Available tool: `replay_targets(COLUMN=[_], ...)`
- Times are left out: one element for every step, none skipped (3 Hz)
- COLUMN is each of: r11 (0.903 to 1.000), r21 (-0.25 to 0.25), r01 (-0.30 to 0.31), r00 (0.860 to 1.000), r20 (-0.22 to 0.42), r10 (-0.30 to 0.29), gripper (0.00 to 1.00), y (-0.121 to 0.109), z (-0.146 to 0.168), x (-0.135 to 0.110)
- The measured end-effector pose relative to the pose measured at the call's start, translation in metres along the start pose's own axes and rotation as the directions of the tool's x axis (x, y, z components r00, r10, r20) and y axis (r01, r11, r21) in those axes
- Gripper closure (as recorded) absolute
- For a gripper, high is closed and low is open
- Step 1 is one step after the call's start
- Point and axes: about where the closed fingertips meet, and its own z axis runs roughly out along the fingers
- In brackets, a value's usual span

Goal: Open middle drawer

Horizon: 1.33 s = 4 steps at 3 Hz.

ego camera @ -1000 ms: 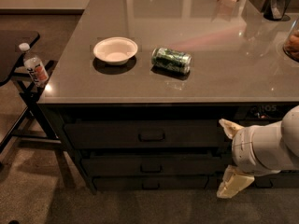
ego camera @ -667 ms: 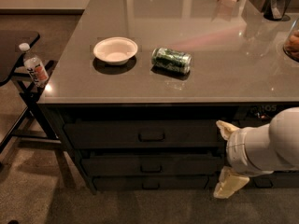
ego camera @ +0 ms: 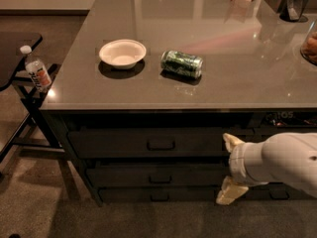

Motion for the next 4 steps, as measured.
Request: replay_targets(r11=[0.9999, 0.9992, 0.9954, 0.9921], r21=[0.010, -0.028, -0.095, -0.099], r01=[-0.007, -0.030, 0.003, 0.078], r00=[1.000, 0.997, 0.985, 0.981], r20=[0.016, 0.065, 0.170, 0.187], r10=[0.006, 0.032, 0.014, -0.058], gripper=[0.00, 0.00, 0.00, 0.00], y=[-0.002, -0.001, 0.006, 0.010], z=[0.041, 0.080, 0.110, 0.116], x=[0.016, 0.034, 0.040, 0.042])
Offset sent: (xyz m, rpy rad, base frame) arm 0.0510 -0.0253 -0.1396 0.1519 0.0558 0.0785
